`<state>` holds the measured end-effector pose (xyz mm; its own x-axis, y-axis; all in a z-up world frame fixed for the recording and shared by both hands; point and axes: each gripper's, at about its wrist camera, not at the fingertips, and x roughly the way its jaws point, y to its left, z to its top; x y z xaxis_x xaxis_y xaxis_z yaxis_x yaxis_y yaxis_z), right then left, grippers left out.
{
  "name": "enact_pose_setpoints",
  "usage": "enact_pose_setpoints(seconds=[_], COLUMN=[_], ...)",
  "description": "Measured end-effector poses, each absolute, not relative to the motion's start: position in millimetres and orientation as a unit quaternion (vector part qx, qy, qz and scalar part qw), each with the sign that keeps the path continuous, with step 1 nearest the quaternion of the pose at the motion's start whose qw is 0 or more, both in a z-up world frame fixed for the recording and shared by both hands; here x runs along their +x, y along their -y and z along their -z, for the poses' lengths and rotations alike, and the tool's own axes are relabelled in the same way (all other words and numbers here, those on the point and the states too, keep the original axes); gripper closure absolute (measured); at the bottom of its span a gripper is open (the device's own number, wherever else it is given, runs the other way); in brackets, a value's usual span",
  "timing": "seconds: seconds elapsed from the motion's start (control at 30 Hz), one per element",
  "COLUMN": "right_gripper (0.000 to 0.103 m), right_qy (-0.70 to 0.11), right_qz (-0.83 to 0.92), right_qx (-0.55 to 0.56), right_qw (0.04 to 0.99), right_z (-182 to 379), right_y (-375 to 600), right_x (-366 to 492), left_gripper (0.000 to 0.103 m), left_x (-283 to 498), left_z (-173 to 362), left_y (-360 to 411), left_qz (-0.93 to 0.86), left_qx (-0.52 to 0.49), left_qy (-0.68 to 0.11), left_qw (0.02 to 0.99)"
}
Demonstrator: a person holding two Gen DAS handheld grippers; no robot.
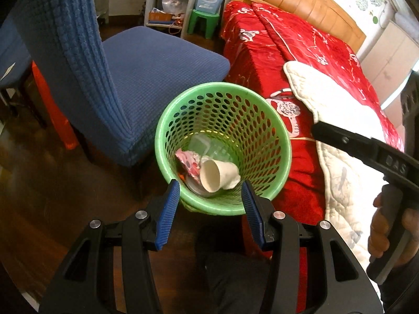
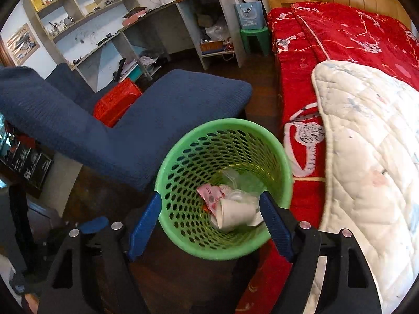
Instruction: Collect trash
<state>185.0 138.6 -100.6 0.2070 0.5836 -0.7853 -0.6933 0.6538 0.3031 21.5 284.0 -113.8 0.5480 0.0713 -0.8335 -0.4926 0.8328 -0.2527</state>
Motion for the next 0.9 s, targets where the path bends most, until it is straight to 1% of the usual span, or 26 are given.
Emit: enact_pose_setpoints(seconds=[0.17, 0.2, 0.27, 0.4, 0.47, 0.5, 0.53, 0.73, 0.9], right_gripper=[0.029, 0.029, 0.028, 0.025, 0.024, 0.024, 0.021, 0.018, 0.014], right_qy=[-0.466, -0.465, -0.46, -0.458, -0.455, -0.452, -0.449, -0.451, -0.451], right_qz=[-0.395, -0.391, -0.379, -0.366, -0.356, -0.352, -0.345, -0.32, -0.308], right_qx=[-0.081, -0.085, -0.093, -0.103, -0.11, -0.115, -0.119, -0.118, -0.095], right_qw=[0.788, 0.79, 0.797, 0.804, 0.809, 0.811, 0.815, 0.825, 0.832], right_z=[87, 85, 80, 76, 74, 73, 72, 67, 59], right_y=[-108, -100, -83, -55, -43, -37, -29, 2, 28], right_x=[171, 168, 160, 143, 134, 129, 123, 104, 90], left_gripper=[0.053, 0.051, 0.043, 0.037, 0.031, 0.03, 0.028, 0.017, 0.013], left_x=[16, 15, 12, 6, 4, 2, 1, -9, -16], left_z=[107, 104, 97, 81, 73, 69, 65, 44, 33], left_y=[-275, -271, -261, -237, -226, -220, -216, -187, -166], left_qz=[-0.163, -0.165, -0.165, -0.158, -0.157, -0.158, -0.158, -0.165, -0.171], left_qx=[-0.233, -0.228, -0.218, -0.197, -0.187, -0.181, -0.177, -0.144, -0.13], left_qy=[-0.441, -0.44, -0.435, -0.424, -0.416, -0.411, -0.408, -0.389, -0.379], left_qw=[0.851, 0.853, 0.858, 0.87, 0.876, 0.879, 0.881, 0.895, 0.9])
